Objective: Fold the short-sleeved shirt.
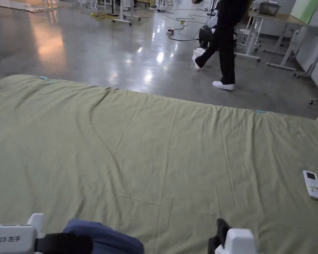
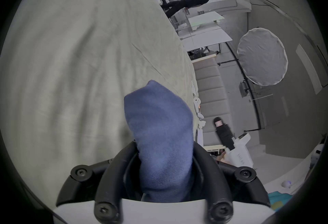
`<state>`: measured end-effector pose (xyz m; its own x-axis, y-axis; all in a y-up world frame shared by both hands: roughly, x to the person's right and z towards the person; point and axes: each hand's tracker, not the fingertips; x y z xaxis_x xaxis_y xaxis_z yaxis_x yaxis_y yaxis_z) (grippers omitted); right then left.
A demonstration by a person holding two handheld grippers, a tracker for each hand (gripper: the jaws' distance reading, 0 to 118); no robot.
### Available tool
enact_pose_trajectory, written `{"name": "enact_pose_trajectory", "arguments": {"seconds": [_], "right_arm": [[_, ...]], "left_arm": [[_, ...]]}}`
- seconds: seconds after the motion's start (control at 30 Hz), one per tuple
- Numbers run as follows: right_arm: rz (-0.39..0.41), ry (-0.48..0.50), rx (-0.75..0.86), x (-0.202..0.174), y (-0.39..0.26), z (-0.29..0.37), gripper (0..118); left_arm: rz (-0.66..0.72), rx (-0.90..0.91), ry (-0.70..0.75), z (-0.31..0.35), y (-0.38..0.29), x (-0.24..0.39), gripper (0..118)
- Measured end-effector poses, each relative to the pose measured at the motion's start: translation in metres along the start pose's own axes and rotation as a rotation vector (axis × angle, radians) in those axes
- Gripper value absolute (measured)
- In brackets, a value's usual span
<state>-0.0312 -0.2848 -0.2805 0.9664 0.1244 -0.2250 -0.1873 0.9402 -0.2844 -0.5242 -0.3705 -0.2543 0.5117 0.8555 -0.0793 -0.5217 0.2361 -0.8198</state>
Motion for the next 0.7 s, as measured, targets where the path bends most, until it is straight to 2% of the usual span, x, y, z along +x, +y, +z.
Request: {"name": "enact_pose_trajectory", "arguments": {"seconds": [0.17, 0.37, 0.57, 0.7], "right_arm": [[-0.03, -0.065, 0.087, 0.04, 0.055, -0.009, 1], [-0.056, -0.13, 0.143, 0.074, 0.085, -0.004, 1], [-0.065, -0.173, 0.151, 0.09, 0.087, 0.002, 1], [-0.073, -0.183, 0.141, 0.091, 0.082, 0.005, 1]], "left_arm": [[0.001, 0.04, 0.082, 0.065, 0.04, -0.03, 29], [-0.03, 0.078, 0.22, 0.143, 0.072, -0.036, 29], [-0.039, 0.097, 0.378, 0.205, 0.11, -0.055, 29], [-0.044, 0.084, 0.487, 0.214, 0.112, -0.045, 29]]}}
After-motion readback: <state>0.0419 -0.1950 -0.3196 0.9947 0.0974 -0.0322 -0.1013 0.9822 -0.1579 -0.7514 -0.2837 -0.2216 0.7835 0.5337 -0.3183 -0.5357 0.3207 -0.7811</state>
